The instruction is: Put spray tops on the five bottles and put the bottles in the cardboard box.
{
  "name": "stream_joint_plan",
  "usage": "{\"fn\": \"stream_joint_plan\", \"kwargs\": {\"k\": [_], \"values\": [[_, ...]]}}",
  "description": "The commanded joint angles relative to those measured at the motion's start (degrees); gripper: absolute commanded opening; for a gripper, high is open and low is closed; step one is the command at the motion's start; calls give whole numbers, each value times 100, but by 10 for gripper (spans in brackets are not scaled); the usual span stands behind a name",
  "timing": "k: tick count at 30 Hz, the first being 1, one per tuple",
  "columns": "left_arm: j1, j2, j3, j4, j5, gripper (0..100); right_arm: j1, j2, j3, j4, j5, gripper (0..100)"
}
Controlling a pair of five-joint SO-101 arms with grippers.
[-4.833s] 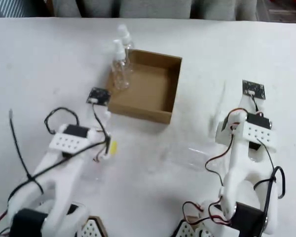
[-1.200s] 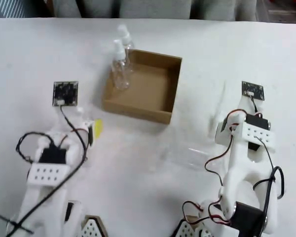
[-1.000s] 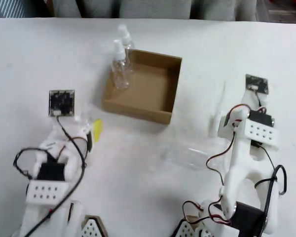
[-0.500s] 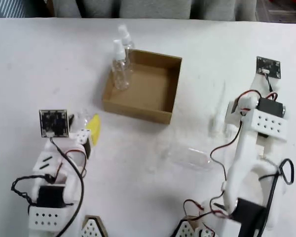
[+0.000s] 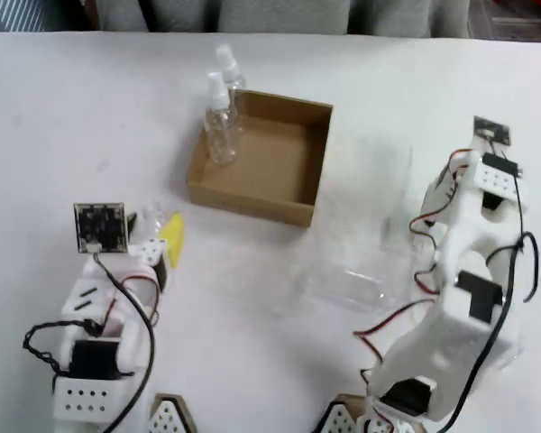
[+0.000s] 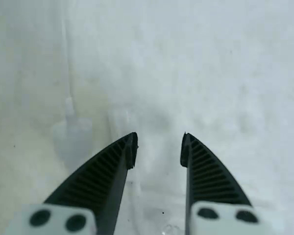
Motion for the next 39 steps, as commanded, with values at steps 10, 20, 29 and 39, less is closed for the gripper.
{"fn": "stream_joint_plan", "kwargs": {"k": [10,20,29,39], "values": [[-31,-119,-53,-176,53,49,-382,-409,-501,822,-9,134],[-31,-119,-53,-176,44,49,-796,-629,-176,813,35,134],[-31,-119,-44,-176,26,49,-681,-620,246,224,316,134],[-31,-119,-44,-158,18,49,-585,13,343,84,941,134]]}}
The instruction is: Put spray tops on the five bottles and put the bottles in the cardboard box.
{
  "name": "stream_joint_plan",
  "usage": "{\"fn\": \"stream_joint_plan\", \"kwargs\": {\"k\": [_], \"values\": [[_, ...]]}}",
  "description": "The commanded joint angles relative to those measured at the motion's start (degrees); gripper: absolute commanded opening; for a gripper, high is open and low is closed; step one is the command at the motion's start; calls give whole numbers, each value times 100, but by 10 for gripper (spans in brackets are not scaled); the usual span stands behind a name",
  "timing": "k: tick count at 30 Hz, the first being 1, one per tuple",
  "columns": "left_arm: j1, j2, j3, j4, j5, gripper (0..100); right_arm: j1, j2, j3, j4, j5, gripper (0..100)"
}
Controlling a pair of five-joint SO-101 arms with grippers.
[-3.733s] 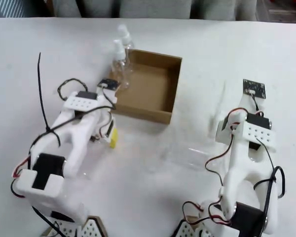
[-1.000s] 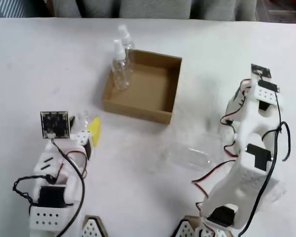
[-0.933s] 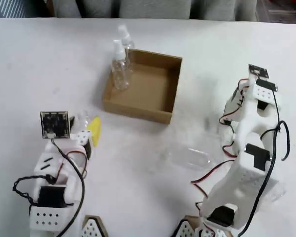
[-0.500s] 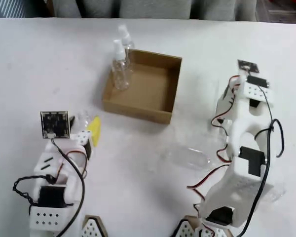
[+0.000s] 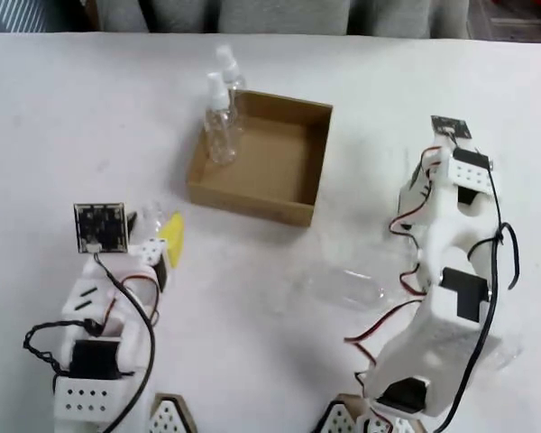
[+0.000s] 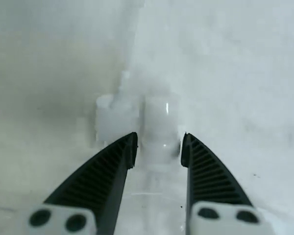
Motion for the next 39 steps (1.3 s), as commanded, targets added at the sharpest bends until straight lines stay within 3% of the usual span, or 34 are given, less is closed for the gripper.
{"fn": "stream_joint_plan", "kwargs": {"k": [1,7,12,22,28,35,39], "values": [[-31,-119,-44,-123,18,49,31,163,-44,-84,211,134],[-31,-119,0,-141,18,49,48,295,-44,-180,237,123],[-31,-119,9,-141,26,49,145,180,-378,-57,237,15],[-31,-136,123,-510,53,49,593,-857,-2163,2009,211,17],[-31,-136,571,-1477,62,49,479,-1868,-2409,2958,167,17],[-22,-145,747,-1996,79,49,286,-3002,-2409,2598,-519,17],[110,-145,651,-2382,800,50,-101,-3582,-2400,2070,-659,21]]}}
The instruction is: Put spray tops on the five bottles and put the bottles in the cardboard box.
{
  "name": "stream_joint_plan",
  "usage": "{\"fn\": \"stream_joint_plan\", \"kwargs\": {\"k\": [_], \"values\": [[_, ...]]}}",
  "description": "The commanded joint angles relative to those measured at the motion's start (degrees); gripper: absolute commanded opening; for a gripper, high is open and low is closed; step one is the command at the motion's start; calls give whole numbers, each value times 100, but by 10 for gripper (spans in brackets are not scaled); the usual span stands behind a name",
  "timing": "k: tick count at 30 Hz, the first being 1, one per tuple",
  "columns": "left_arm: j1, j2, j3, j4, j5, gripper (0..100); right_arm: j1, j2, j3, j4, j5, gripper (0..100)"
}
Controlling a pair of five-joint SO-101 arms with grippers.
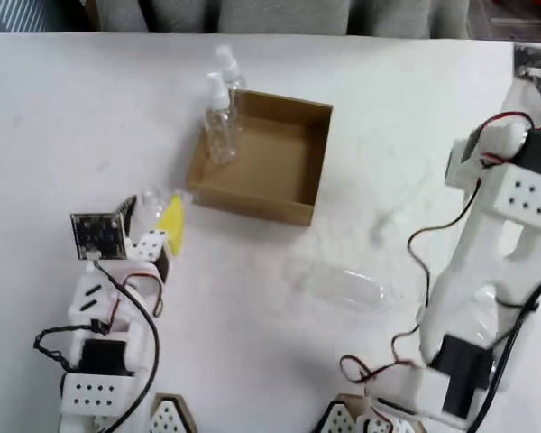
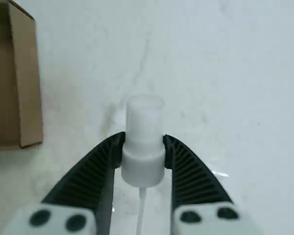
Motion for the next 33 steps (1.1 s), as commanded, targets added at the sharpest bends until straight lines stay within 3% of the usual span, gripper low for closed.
{"fn": "stream_joint_plan", "kwargs": {"k": [1,4,10,14,18,27,33], "values": [[180,-145,-158,-545,712,50,-409,-690,-246,-444,-105,21],[435,-145,-158,-1064,1029,51,-901,-1182,-255,-664,-105,21],[998,-145,-158,-1688,440,50,-1657,-2281,-237,-1059,-149,22],[1666,-127,-18,-1662,220,50,-2185,-2844,-229,-1587,-158,22],[2026,-145,-18,-1108,-18,50,-2985,-3160,-229,-2079,-158,22],[1701,-145,-18,-598,-35,50,-4435,-3424,396,-2457,-1020,18],[1587,-145,-18,-475,-26,49,-4778,-4444,2330,-3644,-1037,17]]}}
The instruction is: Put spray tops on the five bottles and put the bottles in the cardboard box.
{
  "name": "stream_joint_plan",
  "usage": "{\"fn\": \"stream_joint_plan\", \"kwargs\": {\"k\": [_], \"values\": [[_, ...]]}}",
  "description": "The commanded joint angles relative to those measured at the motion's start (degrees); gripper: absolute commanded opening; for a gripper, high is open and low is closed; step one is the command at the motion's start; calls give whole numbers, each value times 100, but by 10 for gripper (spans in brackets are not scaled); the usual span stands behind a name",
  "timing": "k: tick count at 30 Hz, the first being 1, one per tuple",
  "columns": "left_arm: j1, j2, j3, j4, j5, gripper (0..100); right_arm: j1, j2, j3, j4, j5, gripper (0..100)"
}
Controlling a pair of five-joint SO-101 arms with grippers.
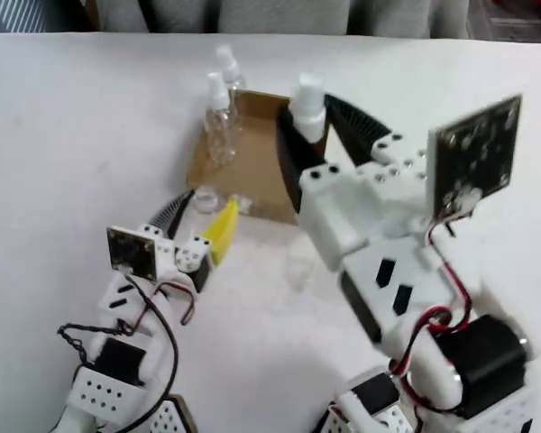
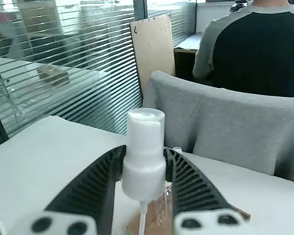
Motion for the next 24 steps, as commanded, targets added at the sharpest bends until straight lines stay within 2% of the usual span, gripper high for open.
{"fn": "stream_joint_plan", "kwargs": {"k": [1,6,10,16,24], "values": [[-40,-145,-26,193,-53,49,-110,-593,1196,-1226,-53,17],[-40,-145,-26,273,-70,49,-171,-1042,2866,-3697,-18,17],[-48,-145,-26,273,-70,49,-295,-980,3499,-4787,-18,17],[-40,-145,-26,273,-70,49,-312,-602,4000,-5851,-53,17],[-84,-145,-26,273,-70,49,-884,-207,4088,-5982,-62,17]]}}
